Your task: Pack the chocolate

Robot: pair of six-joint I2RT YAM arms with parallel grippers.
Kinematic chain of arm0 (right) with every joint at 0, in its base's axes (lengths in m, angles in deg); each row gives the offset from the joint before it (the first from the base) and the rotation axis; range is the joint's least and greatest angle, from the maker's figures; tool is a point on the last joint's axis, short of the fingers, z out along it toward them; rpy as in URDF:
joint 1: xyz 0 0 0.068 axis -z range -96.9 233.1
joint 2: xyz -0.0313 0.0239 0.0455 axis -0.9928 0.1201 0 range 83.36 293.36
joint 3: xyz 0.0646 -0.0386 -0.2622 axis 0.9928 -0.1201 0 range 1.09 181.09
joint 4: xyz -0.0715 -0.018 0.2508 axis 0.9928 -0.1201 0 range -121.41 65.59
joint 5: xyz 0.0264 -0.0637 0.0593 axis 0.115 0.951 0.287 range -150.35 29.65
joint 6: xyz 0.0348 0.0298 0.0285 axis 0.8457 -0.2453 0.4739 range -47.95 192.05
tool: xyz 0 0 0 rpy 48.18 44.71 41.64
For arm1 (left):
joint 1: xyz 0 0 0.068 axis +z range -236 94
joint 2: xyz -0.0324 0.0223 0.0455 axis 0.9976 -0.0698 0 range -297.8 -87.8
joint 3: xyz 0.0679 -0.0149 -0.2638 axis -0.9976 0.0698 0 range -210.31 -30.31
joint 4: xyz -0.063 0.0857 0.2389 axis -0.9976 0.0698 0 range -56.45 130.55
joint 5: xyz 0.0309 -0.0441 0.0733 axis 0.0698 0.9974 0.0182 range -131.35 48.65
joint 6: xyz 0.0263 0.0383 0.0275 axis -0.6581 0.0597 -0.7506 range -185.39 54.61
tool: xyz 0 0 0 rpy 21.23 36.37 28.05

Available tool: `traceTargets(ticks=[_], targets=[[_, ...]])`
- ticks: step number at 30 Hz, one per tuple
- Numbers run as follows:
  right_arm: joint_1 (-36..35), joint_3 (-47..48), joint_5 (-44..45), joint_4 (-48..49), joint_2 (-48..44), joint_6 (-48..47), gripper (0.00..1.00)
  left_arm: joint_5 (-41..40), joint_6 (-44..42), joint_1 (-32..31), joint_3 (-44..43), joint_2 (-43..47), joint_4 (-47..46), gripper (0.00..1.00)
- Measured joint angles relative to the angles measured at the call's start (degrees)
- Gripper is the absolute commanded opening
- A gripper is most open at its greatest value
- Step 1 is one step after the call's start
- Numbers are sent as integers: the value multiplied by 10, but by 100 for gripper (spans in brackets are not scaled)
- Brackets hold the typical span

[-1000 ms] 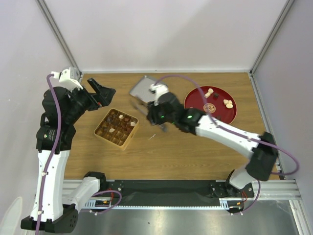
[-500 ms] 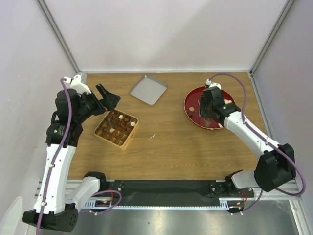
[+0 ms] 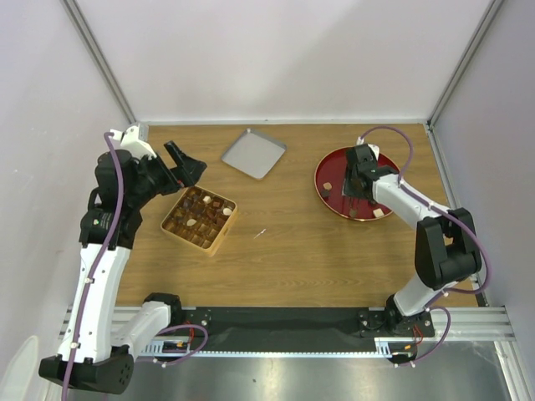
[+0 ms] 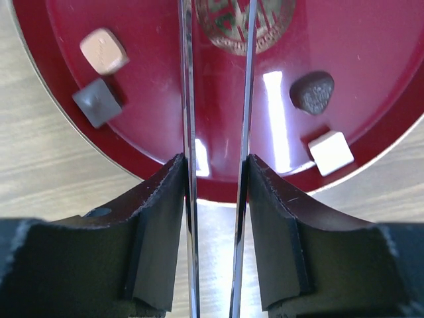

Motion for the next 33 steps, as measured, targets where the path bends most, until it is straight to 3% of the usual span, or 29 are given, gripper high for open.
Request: traceTargets(ticks=[13, 24, 33], targets=[[9, 41, -1, 31, 49, 19, 45, -1, 0, 0, -3, 0, 1, 100], [17, 49, -9, 28, 61, 13, 34, -6, 0, 0, -12, 0, 5, 100], [12, 9, -47, 1, -40, -13, 33, -9, 0, 0, -21, 1, 9, 100]])
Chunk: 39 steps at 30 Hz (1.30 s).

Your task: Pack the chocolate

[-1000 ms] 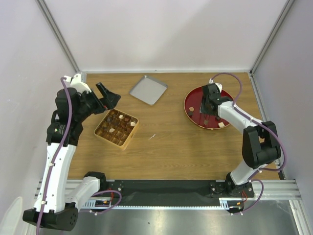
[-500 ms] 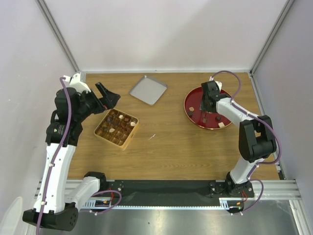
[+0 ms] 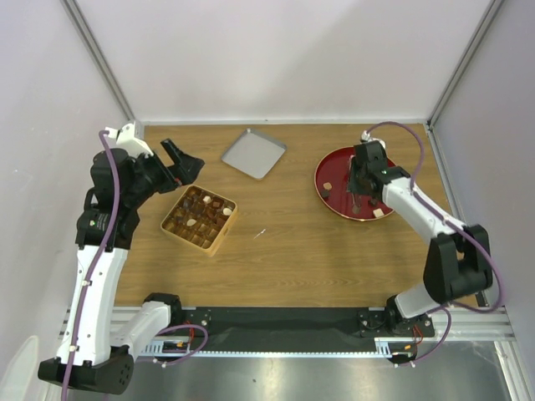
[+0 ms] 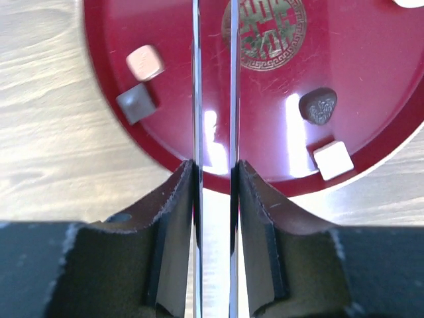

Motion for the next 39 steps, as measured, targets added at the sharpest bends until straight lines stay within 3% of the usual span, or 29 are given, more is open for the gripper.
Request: traceTargets(ticks=[7, 18, 27, 39], targets=[[-37, -34, -52, -22, -94, -17, 34, 0, 0, 0, -2, -7, -6, 100], [-234, -34, -91, -19, -137, 8, 34, -19, -1, 1, -20, -29, -4, 100], [-402, -6, -149, 59, -68, 49, 34, -36, -4, 4, -51, -29, 2, 100], [-475, 43, -176, 114, 42, 58, 34, -37, -4, 4, -53, -30, 14, 100]])
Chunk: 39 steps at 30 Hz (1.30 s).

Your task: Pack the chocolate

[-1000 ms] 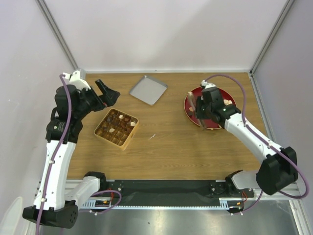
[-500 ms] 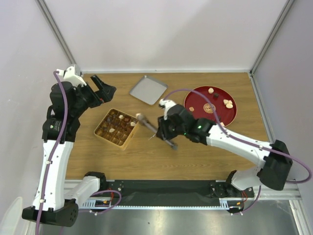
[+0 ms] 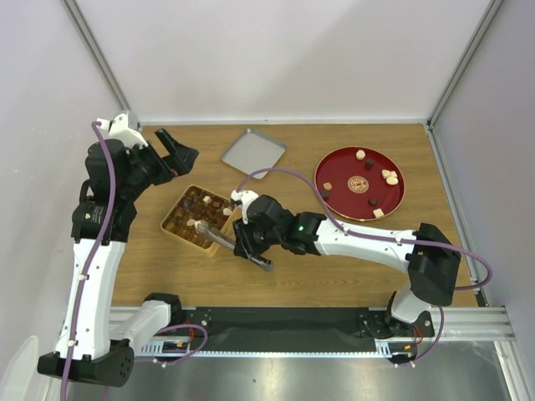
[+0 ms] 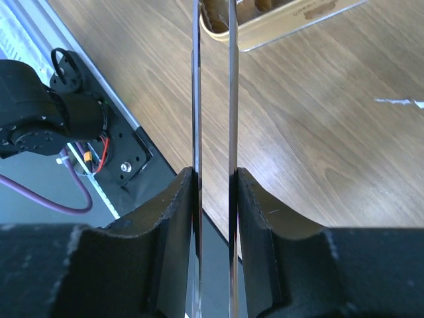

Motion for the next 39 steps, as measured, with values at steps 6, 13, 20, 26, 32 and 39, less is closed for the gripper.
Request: traceTargets(ticks=[6, 13, 20, 26, 32, 39], targets=[[-3, 21, 5, 9, 26, -2, 36, 0, 0, 0, -5, 0, 1, 100], [-3, 49, 21, 9, 74, -11, 39, 0, 0, 0, -5, 0, 1, 100], [-3, 53, 35, 4, 82, -16, 43, 1, 0, 0, -5, 1, 1, 100], [-2, 57, 49, 1, 77, -23, 40, 7, 3, 0, -5, 9, 1, 100], [15, 64, 71, -30, 12, -28, 39, 11, 6, 0, -4, 16, 6, 100], [66, 62, 88, -87, -104, -36, 39, 7, 4, 0, -4, 11, 31, 100]])
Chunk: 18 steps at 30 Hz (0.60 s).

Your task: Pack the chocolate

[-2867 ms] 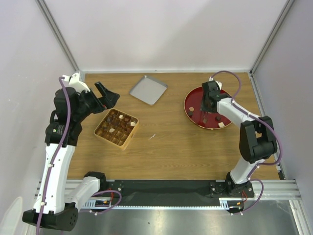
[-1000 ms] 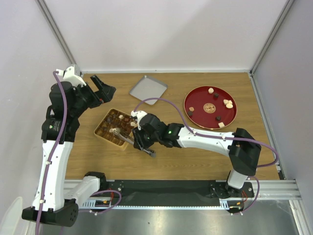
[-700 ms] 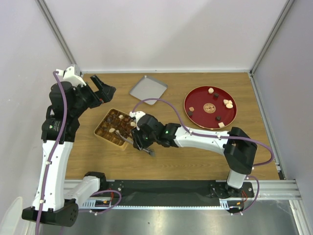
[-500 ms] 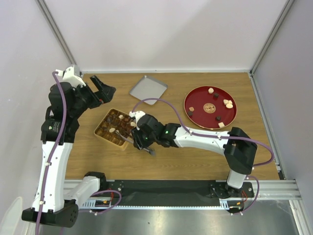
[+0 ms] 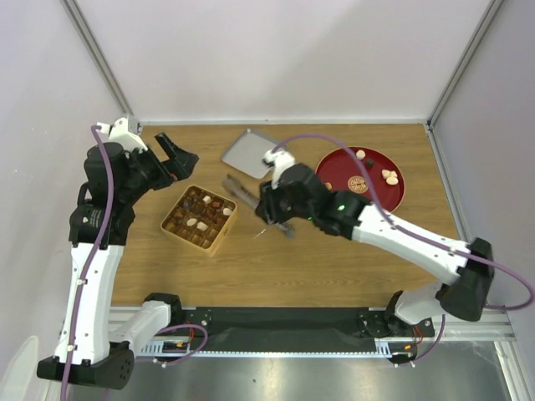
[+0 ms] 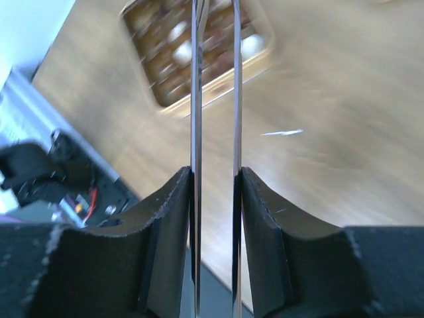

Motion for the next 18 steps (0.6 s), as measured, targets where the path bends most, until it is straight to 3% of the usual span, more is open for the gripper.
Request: traceTargets(ticks=[4, 9, 12, 18], targets=[[86, 0, 0, -39, -45, -9, 39, -14, 1, 0, 10, 9, -3, 100], [183, 0, 2, -100, -55, -17, 39, -31, 38, 1, 116, 88, -6, 100], [208, 2, -1, -133, -55, -16, 39, -42, 67, 1, 133, 103, 19, 100], [232, 19, -9, -183, -55, -7, 39, -30, 114, 1, 140, 97, -14, 100]])
